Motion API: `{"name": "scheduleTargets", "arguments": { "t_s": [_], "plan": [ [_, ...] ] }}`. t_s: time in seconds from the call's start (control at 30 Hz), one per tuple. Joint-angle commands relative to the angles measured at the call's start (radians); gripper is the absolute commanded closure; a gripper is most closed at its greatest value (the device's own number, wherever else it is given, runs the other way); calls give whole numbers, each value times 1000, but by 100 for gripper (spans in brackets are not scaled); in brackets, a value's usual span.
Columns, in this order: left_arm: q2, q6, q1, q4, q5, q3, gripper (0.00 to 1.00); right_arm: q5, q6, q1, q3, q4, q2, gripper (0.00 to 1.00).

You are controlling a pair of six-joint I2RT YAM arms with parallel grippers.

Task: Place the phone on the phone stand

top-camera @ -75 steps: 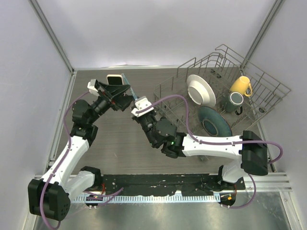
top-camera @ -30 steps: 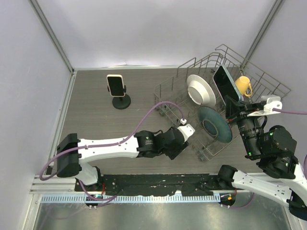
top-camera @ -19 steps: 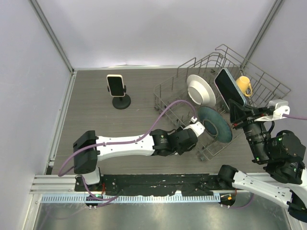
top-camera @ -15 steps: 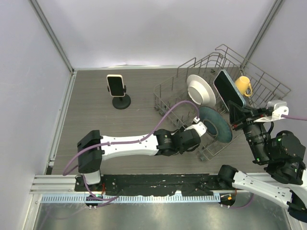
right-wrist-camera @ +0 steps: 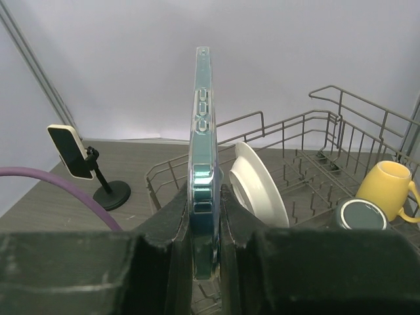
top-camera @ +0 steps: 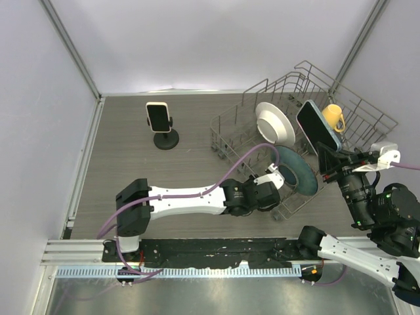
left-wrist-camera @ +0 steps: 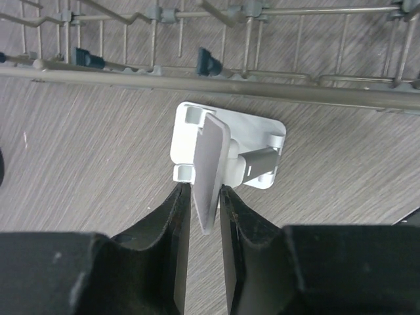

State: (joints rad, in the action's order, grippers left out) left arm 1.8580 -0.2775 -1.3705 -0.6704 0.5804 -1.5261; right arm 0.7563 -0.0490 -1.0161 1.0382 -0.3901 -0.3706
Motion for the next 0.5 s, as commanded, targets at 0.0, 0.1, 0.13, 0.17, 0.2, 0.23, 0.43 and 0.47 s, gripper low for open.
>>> {"name": "scheduleTargets", "arguments": {
  "t_s": [0.0, 0.1, 0.13, 0.17, 0.2, 0.23, 0.43, 0.47],
  "plan": [
    [3, -9, -4, -53, 79, -49, 78, -29, 17, 1, 40, 42, 13, 100],
    [3, -46, -4, -99, 84, -69, 95, -35, 27, -1, 45, 36, 16, 100],
    [3, -64, -4, -119, 101, -75, 100, -38, 32, 1, 46, 34, 15, 100],
    [-2, -86, -2, -139, 111, -86, 100, -40, 37, 1, 48, 33, 18, 100],
    [-6, -124, 1, -180, 122, -88, 100, -44, 44, 1, 48, 31, 16, 100],
    [-9, -162, 4, -211, 171, -104, 100, -51, 47, 1, 46, 30, 16, 100],
    [-68, -478, 73, -483, 286, -163, 100, -77, 80, 1, 39, 25, 4, 100],
    [-80, -565, 86, -609, 306, -176, 100, -78, 83, 1, 39, 26, -1, 100]
  ]
}}
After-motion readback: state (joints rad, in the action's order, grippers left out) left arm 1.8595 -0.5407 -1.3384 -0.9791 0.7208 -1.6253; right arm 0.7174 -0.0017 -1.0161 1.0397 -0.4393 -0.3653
